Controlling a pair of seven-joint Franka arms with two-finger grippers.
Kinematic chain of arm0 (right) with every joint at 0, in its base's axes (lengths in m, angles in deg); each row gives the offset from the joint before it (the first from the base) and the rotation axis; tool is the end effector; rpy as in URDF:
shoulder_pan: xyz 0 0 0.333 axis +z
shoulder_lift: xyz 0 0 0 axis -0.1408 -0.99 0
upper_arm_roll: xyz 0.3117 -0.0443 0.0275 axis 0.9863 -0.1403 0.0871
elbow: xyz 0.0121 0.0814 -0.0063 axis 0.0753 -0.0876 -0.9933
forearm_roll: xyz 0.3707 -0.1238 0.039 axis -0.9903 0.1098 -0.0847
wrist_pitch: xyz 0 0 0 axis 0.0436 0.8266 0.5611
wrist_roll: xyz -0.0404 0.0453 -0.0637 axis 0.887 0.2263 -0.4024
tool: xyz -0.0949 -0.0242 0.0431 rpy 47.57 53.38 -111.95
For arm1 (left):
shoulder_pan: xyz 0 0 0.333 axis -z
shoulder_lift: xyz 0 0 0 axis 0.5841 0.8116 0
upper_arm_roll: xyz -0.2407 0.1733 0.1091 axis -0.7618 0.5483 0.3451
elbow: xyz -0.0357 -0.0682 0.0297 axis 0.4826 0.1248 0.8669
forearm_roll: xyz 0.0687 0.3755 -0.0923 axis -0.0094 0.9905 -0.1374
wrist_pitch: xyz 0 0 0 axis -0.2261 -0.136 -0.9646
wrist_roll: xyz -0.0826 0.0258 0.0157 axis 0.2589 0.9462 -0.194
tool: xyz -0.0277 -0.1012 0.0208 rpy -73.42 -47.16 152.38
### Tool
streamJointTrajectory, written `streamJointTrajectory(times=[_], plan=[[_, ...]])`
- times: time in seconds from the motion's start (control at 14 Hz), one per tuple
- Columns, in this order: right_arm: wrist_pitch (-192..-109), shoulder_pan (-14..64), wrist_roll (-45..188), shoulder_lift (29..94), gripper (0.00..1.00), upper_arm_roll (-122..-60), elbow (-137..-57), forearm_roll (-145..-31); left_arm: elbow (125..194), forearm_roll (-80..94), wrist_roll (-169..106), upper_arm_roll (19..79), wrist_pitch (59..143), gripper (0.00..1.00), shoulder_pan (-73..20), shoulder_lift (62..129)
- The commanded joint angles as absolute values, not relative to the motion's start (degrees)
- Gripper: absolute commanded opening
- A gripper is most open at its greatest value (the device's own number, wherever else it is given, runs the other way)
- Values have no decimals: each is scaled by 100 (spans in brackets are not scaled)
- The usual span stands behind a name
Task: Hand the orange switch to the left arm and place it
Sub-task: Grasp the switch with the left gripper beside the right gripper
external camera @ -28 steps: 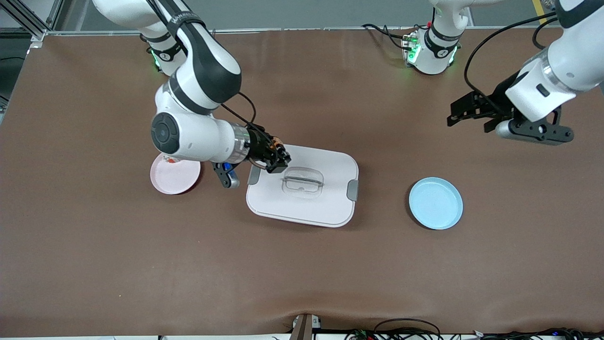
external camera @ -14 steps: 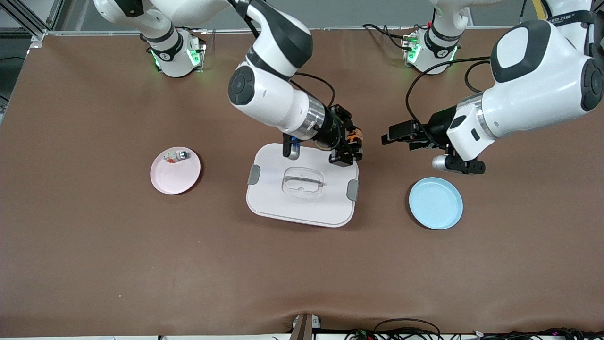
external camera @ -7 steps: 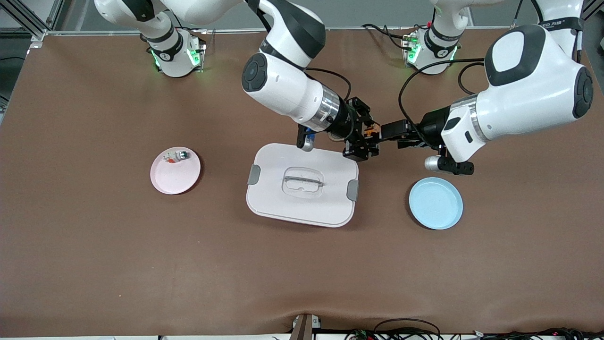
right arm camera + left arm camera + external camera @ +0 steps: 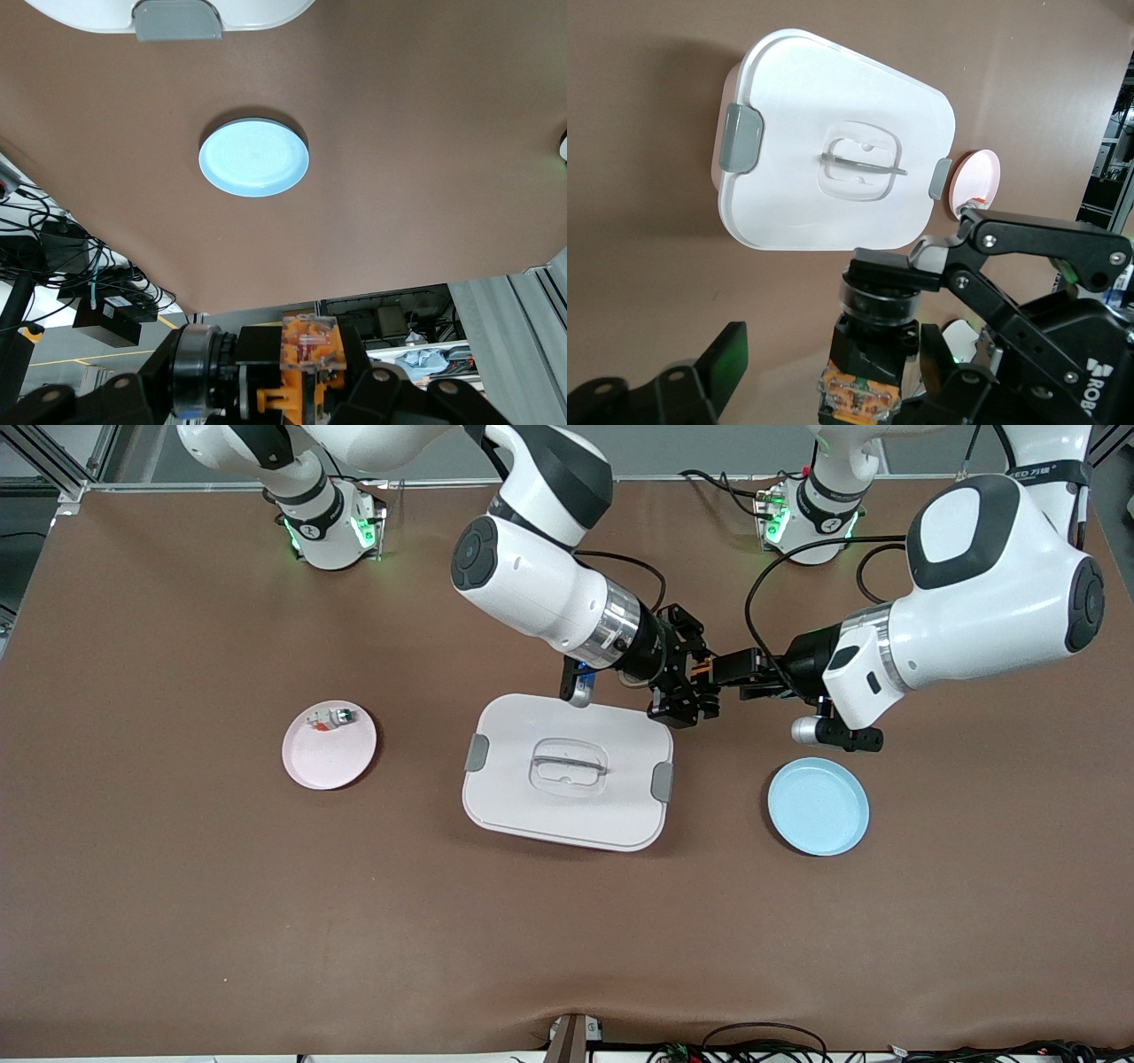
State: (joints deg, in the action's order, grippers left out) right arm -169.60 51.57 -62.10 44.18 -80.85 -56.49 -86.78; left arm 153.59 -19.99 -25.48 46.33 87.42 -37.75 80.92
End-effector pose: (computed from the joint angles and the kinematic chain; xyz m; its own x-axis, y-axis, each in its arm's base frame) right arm 0.5422 0.5817 0.5073 -0.1363 -0.6454 -0.7516 -0.9874 0.1504 0.0498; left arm 0.5765 -0.2335 0.5253 0.9801 -0.0233 -0.1969 0.1003 -0.7985 0.5936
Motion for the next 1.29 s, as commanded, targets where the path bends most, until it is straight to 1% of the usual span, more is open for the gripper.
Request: streamJointTrajectory(times=[0.0, 0.14, 0.21, 0.36, 0.43, 0.5, 0.57, 0.79, 1.0, 1.21], plan=[[-17040, 5204, -6345, 4308, 0, -8124, -5360, -8760, 15404, -2069, -2601, 4602, 8705, 84, -3785, 8071], [-17040, 5204, -6345, 4308, 0, -8124, -5360, -8760, 15412, -2060, -2592, 4602, 8705, 74, -3794, 8071], [-17049, 5204, -6345, 4308, 0, -8124, -5360, -8760, 15404, -2069, -2575, 4602, 8705, 71, -3785, 8080], [-17049, 5204, -6345, 4308, 0, -8124, -5360, -8760, 15404, -2060, -2557, 4602, 8705, 61, -3776, 8071], [-17058, 5204, -6336, 4308, 0, -8124, -5360, -8760, 15412, -2060, -2557, 4602, 8696, 57, -3776, 8071], [-17102, 5204, -6336, 4308, 0, -8124, -5360, -8760, 15404, -2060, -2548, 4602, 8704, 55, -3768, 8080], [-17111, 5204, -6336, 4308, 0, -8124, -5360, -8760, 15412, -2060, -2548, 4602, 8705, 50, -3733, 8088], [-17102, 5204, -6336, 4308, 0, -8133, -5360, -8760, 15412, -2060, -2522, 4602, 8704, 27, -3715, 8097], [-17076, 5204, -6336, 4308, 0, -8133, -5360, -8760, 15412, -2060, -2513, 4602, 8696, 0, -3706, 8097], [-17049, 5204, -6344, 4317, 0, -8133, -5360, -8760, 15395, -2051, -2513, 4602, 8696, 0, -3706, 8097]])
